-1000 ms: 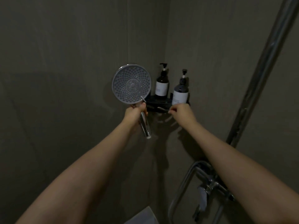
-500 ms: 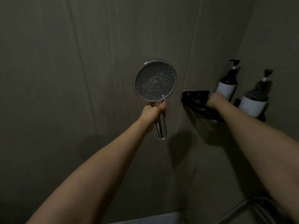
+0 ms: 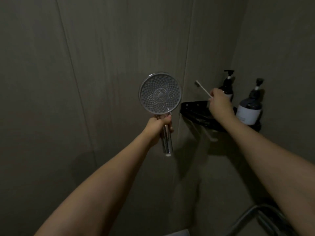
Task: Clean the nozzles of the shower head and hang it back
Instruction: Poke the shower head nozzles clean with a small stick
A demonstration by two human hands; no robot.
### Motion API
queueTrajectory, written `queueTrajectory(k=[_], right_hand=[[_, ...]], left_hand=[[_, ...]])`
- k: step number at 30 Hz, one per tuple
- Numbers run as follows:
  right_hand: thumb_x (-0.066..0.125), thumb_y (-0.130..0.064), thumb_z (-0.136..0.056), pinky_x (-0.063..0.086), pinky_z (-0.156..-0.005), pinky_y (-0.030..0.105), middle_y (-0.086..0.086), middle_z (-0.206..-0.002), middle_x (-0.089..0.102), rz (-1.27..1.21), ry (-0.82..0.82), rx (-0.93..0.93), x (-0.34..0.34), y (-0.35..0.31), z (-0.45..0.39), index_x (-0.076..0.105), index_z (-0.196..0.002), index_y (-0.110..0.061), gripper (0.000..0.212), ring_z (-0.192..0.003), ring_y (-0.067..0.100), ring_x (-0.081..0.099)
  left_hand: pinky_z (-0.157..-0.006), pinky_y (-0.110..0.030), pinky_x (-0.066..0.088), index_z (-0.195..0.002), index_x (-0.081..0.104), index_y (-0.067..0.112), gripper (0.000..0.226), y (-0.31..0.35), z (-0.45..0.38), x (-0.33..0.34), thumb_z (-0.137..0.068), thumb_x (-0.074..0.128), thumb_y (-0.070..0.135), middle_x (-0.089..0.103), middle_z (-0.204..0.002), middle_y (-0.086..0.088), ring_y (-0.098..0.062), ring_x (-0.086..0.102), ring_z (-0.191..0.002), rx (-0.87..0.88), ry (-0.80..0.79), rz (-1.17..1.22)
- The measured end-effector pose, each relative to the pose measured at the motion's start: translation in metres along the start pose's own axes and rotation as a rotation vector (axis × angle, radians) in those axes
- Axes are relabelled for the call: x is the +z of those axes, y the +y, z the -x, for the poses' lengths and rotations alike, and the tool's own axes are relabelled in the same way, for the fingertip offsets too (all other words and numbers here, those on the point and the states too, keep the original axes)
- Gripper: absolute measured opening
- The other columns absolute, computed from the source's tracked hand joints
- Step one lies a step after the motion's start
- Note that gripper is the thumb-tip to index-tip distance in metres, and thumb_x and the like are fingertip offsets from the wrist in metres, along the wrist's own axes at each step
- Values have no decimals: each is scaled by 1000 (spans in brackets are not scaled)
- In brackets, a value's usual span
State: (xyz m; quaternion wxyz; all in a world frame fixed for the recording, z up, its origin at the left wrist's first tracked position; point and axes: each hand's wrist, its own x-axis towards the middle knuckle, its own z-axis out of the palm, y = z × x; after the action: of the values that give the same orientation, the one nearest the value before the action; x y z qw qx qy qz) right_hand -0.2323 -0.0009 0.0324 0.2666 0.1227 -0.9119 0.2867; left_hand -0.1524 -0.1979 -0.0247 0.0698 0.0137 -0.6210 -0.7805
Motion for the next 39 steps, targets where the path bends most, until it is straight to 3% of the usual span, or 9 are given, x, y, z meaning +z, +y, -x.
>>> queueTrajectory(k=[6,10,14,18,22,24,29,34,39], right_hand=[[47,-13,-95,36,-66,29,11,-91,54,-199,-1,55,-32,-40,38,39,-92,-10,10,-82,24,53],[40,-26,-98,35,-63,31,15,-83,60,20,-65,-14,-54,-58,76,59,-84,-4,32,-78,28,55],[41,-32,-97,36,-59,29,3,-74,54,265,-143,-75,-62,-76,109,58,-80,-14,30,-68,20,51],[48,-28,-93,47,-64,34,8,-80,62,357,-201,-49,-62,-86,123,65,-89,-10,25,-73,23,57],[51,-22,-91,40,-57,29,16,-80,65,145,144,231,-87,-74,112,68,-89,0,27,-67,26,57],[51,-23,-92,32,-53,26,13,-72,60,118,195,198,-100,-79,114,66,-83,-3,27,-59,22,49],[43,-30,-96,29,-47,22,-1,-73,50,483,-196,-61,-78,-108,142,58,-89,-18,20,-67,17,50],[45,-26,-95,54,-63,38,10,-79,64,230,114,311,-97,-80,120,66,-92,-6,30,-71,26,62],[41,-29,-97,33,-50,24,3,-75,52,489,-123,-105,-77,-112,148,59,-96,-13,24,-65,19,49]], left_hand=[[-38,-20,39,-66,45,10,24,-3,17,18,-85,49,-4,40,-51,-5,-10,42,-36,-66,-131,-75],[-35,-17,33,-61,44,13,30,-11,35,25,-85,58,2,39,-41,0,-10,36,-32,-121,-255,-203],[-34,-15,31,-63,43,15,30,-17,52,35,-87,58,5,37,-42,2,-8,34,-30,-157,-355,-213],[-34,-15,34,-63,44,13,28,-15,66,40,-85,54,-1,39,-38,2,-9,36,-28,-140,-365,-207],[-34,-15,34,-61,45,13,28,-12,78,38,-83,55,-1,40,-38,1,-9,36,-29,-154,-377,-240],[-34,-15,34,-61,44,12,28,-12,82,36,-83,55,-2,40,-41,-1,-8,36,-29,-157,-384,-248],[-33,-15,34,-62,43,11,27,-9,83,37,-83,54,-4,40,-37,1,-9,36,-27,-134,-425,-254],[-33,-16,35,-68,46,11,22,-10,85,35,-83,54,-2,42,-37,3,-8,37,-29,-168,-432,-263],[-33,-15,33,-65,44,12,26,-11,84,37,-83,54,-3,40,-36,3,-7,35,-27,-160,-440,-253]])
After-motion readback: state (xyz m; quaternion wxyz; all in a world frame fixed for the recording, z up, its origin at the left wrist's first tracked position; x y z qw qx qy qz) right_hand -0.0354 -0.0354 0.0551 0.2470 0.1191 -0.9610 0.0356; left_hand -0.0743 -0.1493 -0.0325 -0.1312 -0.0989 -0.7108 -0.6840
